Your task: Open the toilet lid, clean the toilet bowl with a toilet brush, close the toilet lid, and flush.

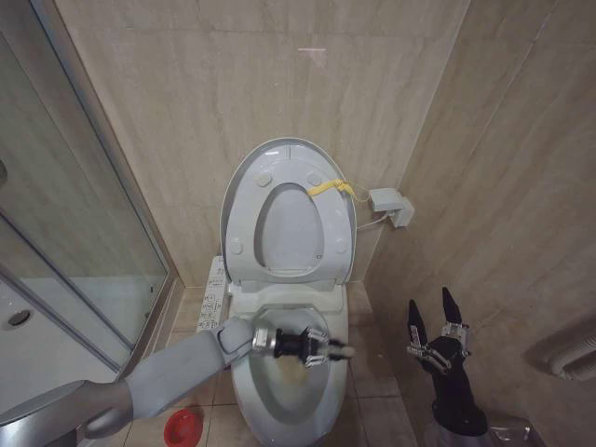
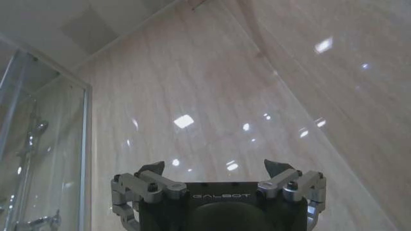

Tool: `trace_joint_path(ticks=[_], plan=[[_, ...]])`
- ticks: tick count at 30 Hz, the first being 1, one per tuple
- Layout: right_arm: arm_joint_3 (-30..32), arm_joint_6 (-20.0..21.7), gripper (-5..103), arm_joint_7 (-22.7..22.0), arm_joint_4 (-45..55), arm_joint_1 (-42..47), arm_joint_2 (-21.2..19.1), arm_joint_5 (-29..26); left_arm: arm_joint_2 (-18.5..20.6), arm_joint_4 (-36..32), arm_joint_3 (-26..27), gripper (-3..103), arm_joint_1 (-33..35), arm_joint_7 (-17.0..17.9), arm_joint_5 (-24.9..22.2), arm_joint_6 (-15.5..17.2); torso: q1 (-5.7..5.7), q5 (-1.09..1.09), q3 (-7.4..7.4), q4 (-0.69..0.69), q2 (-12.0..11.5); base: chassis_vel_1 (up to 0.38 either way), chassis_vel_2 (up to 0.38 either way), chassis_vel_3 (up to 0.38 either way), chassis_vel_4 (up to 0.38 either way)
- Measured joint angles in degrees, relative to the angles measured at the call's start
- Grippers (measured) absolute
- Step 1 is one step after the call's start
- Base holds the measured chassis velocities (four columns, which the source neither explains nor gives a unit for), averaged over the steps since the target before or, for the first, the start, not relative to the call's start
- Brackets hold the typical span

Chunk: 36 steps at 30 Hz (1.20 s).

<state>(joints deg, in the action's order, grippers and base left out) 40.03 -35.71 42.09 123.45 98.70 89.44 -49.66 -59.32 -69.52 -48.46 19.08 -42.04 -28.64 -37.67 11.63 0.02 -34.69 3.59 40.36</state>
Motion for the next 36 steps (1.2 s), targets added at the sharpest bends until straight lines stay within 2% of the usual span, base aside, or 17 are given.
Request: trace_joint_path(ticks=[3, 6, 9, 13, 15, 18, 20, 24, 25, 29, 31, 36], plan=[[0.2, 0.0, 100, 0.0, 0.1, 0.0, -0.2, -0.2, -0.3, 0.3, 0.0, 20, -0.6, 0.0, -0.2, -0.1, 0.00, -0.02, 0.00, 0.01, 0.0, 0.000, 0.000, 0.000, 0.000], [0.5, 0.1, 100, -0.1, 0.1, -0.3, -0.3, -0.4, -2.4, -2.4, 1.9, 20, -2.2, 1.0, -2.4, 0.4, 0.00, -0.02, 0.01, 0.13, 0.0, 0.000, 0.000, 0.000, 0.000], [0.5, 0.1, 100, -0.2, -0.1, -0.4, -0.2, -0.4, -2.9, -2.5, 2.2, 20, -2.5, 1.0, -2.6, 0.5, 0.00, -0.01, 0.01, 0.16, 0.0, -0.019, -0.007, -0.003, -0.007], [0.3, 0.1, 100, -0.2, -0.2, -0.4, -0.2, -0.3, -2.4, 1.6, 1.7, 20, -1.2, 0.1, -1.1, -0.1, 0.00, -0.02, 0.01, 0.08, 0.0, -0.014, -0.005, 0.002, 0.001], [0.2, 0.1, 100, -0.2, -0.2, -0.5, -0.3, -0.3, -2.3, 4.8, 1.5, 20, -0.5, -0.6, 0.0, -0.8, 0.00, -0.02, 0.00, -0.01, 0.0, 0.000, 0.000, 0.000, 0.000], [0.3, 0.1, 100, -0.2, -0.2, -0.5, -0.4, -0.3, -3.2, 4.6, 1.7, 20, -0.8, -0.7, -0.2, -0.9, -0.01, -0.01, 0.00, 0.01, 0.0, 0.000, 0.000, 0.000, 0.000], [0.4, 0.1, 100, -0.2, -0.4, -0.6, -0.3, -0.4, -4.9, 1.4, 2.5, 20, -1.8, -0.1, -1.6, -0.4, 0.00, -0.03, 0.01, 0.12, 0.0, 0.000, 0.000, 0.000, 0.000], [0.5, 0.1, 100, -0.2, -0.5, -0.6, -0.2, -0.4, -6.5, 1.2, 3.3, 20, -2.5, -0.7, -1.8, -0.3, 0.00, -0.02, 0.00, 0.16, 0.0, -0.014, -0.008, 0.001, 0.003], [0.5, 0.1, 100, -0.2, -0.5, -0.6, -0.2, -0.4, -6.5, 1.2, 3.3, 20, -2.5, -0.7, -1.8, -0.3, 0.00, -0.02, 0.00, 0.16, 0.0, -0.058, -0.031, 0.004, 0.012], [0.5, 0.1, 100, -0.1, 0.0, 0.0, -0.4, -0.6, -4.7, 6.4, 2.2, 20, -0.6, -1.7, 0.5, -0.9, 0.00, -0.02, 0.00, 0.01, 0.0, 0.000, 0.000, 0.000, 0.000], [0.5, 0.1, 100, -0.1, 0.2, 0.0, -0.5, -0.7, -4.1, 6.6, 2.6, 20, -0.2, -2.1, 1.0, -1.0, 0.00, -0.02, 0.00, 0.00, 0.0, 0.000, 0.000, 0.000, 0.000], [0.7, 0.1, 100, -0.1, 0.1, -0.1, -0.7, -1.0, -2.3, 1.3, 6.1, 20, -0.6, -2.0, -0.3, -0.6, -0.01, -0.04, 0.01, 0.14, 0.0, 0.000, 0.000, 0.000, 0.000]])
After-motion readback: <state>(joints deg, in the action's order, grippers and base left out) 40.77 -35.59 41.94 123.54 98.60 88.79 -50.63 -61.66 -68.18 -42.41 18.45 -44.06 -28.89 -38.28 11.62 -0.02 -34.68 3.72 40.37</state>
